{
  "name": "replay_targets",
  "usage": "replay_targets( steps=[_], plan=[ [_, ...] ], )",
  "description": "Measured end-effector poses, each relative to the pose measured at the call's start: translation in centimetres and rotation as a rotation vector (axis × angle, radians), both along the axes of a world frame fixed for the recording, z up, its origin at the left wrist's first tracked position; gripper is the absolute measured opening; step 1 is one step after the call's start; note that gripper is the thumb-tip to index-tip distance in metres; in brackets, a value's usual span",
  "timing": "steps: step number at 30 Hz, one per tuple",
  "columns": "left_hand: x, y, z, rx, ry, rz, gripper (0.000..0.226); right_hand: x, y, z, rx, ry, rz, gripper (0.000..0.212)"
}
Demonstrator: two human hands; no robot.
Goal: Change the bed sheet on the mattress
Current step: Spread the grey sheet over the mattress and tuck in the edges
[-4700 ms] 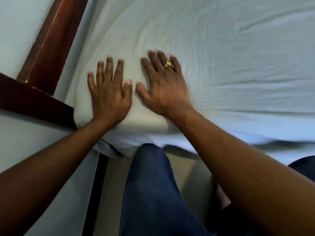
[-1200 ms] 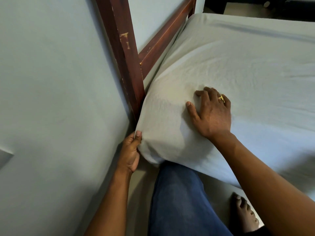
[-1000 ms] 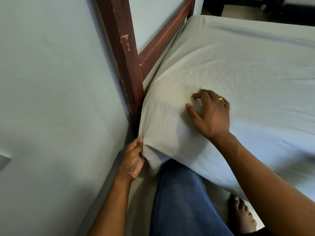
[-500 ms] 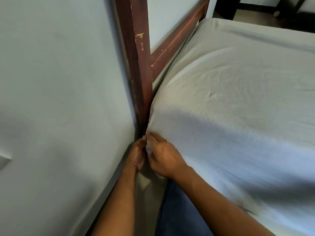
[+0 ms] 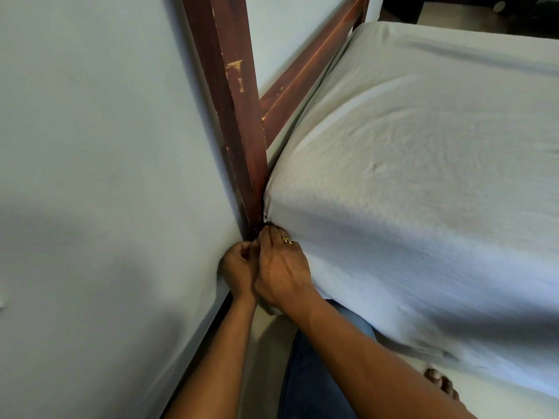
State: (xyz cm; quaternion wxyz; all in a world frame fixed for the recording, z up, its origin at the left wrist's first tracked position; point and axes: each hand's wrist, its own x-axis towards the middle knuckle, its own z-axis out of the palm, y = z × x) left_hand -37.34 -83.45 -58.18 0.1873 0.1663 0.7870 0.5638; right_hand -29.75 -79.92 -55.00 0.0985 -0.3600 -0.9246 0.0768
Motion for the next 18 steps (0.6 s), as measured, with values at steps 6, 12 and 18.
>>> replay_targets(
  steps=[6,12,18],
  plan=[
    [0.3,-1.4,3.3,0.294,-0.056,-0.033,0.032,0.8,-0.2,-0.3,0.023,-0.231,0.060,0.092],
    [1.6,0.0,4.6,0.339,-0.207,-0.135,0.043,2.4,0.6,0.0,-0.035,-0.219,0.149,0.108],
    [4.2,1.6,6.0,0.362,-0.239,-0.205,0.036,3.0,0.7,0.2,-0.053,-0.103,0.158,0.099]
  ],
)
